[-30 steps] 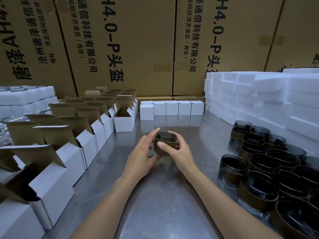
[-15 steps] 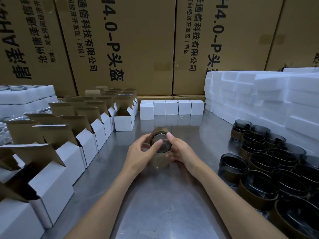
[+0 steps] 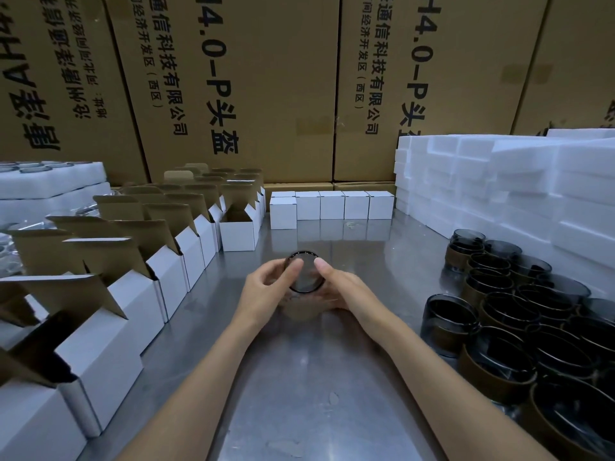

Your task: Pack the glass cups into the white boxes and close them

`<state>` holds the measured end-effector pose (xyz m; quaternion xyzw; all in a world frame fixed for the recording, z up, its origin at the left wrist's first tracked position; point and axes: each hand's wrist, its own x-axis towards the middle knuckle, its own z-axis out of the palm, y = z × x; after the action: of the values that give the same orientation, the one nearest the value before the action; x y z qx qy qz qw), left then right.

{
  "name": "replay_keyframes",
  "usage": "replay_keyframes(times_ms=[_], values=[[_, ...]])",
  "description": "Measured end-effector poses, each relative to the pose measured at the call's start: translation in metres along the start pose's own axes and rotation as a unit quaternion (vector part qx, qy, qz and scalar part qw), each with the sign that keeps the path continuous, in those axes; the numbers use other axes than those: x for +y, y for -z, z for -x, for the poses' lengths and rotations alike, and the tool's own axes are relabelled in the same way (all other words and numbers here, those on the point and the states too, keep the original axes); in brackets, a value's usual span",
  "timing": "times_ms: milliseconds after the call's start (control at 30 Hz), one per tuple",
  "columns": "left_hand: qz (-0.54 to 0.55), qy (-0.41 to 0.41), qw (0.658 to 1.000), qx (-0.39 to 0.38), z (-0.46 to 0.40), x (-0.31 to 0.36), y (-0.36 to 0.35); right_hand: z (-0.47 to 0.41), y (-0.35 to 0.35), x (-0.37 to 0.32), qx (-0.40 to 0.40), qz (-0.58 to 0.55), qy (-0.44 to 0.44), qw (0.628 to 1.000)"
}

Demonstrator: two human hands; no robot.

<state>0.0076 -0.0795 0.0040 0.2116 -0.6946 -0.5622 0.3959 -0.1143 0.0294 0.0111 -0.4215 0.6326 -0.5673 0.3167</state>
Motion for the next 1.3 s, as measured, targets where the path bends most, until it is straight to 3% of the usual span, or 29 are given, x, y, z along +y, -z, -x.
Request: replay_keyframes(times_ms=[333, 467, 600, 700, 833, 967, 1100, 1167, 1300], values=[[-0.027, -0.036, 0.997, -0.067, -0.005, -0.011, 0.006, -0.002, 0.018, 0.005, -0.075, -0.119, 0.005, 0.990], [-0.055, -0.049, 0.995, -0.063, -0.005, -0.013, 0.004, -0.002, 0.016, 0.008, -0.059, -0.138, 0.025, 0.988], [-0.188, -0.134, 0.973, -0.024, -0.002, -0.012, 0.000, -0.001, 0.007, 0.009, 0.023, -0.080, 0.055, 0.995], [-0.263, -0.208, 0.942, -0.019, 0.000, -0.011, -0.005, 0.000, 0.003, 0.010, 0.039, -0.029, 0.087, 0.995], [-0.238, -0.182, 0.954, 0.001, -0.001, -0.013, -0.002, -0.002, 0.006, 0.010, 0.011, 0.007, 0.093, 0.996], [-0.213, -0.146, 0.966, -0.022, -0.002, -0.016, -0.002, -0.003, 0.005, 0.011, 0.016, -0.027, 0.108, 0.994], [-0.301, -0.213, 0.929, -0.028, 0.000, -0.012, -0.004, -0.002, 0.000, 0.013, 0.101, 0.040, 0.139, 0.984], [-0.336, -0.243, 0.910, -0.025, 0.001, -0.011, -0.005, -0.001, -0.001, 0.013, 0.103, 0.063, 0.147, 0.982], [-0.313, -0.189, 0.930, -0.020, 0.001, -0.011, -0.004, 0.000, 0.003, 0.013, 0.054, 0.061, 0.122, 0.989]])
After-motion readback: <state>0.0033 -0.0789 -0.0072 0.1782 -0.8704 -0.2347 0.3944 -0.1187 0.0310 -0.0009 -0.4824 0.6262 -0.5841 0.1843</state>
